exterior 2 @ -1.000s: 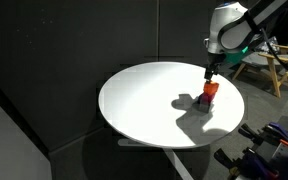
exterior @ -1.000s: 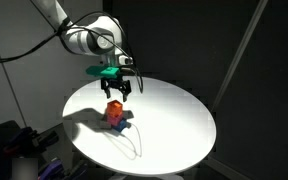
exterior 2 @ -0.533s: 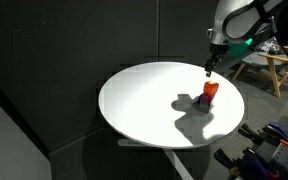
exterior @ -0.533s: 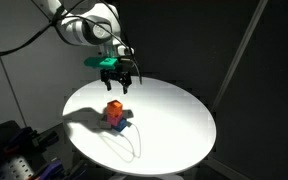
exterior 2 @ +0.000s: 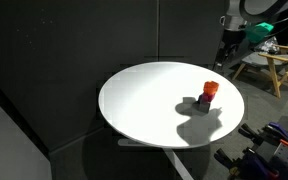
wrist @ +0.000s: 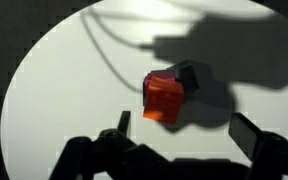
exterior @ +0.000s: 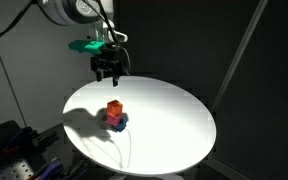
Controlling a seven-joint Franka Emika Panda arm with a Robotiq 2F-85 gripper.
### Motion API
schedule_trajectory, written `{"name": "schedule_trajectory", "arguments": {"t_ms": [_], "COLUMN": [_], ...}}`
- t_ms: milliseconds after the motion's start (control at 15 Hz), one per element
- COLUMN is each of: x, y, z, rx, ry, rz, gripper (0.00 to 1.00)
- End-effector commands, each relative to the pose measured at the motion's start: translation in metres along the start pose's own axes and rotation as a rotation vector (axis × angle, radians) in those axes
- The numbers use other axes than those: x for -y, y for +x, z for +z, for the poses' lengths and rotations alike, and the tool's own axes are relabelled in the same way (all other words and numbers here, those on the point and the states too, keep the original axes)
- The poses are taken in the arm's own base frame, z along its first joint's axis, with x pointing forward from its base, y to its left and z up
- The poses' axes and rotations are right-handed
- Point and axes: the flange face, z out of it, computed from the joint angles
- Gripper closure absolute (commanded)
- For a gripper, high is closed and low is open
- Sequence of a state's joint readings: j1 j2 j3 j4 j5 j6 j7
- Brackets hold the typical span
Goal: Put the orange block on the pink block
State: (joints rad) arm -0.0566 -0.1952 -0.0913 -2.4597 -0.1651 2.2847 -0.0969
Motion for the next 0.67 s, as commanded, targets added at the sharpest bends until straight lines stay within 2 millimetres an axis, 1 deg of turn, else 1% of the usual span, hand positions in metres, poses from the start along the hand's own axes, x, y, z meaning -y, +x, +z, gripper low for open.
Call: {"name": "schedule_trajectory", "arguments": {"t_ms": [0,267,600], "x": [-0.002,-0.001,0.005], "y": [-0.030,-0.054,-0.077], "z": [-0.020,-0.037,-0.054], "rx": [0.040,0.049,0.010], "ry": [0.026,0.063,0.126], "rz": [0.032,-0.002,-0.084], "gripper": [0.00,0.00,0.00]}}
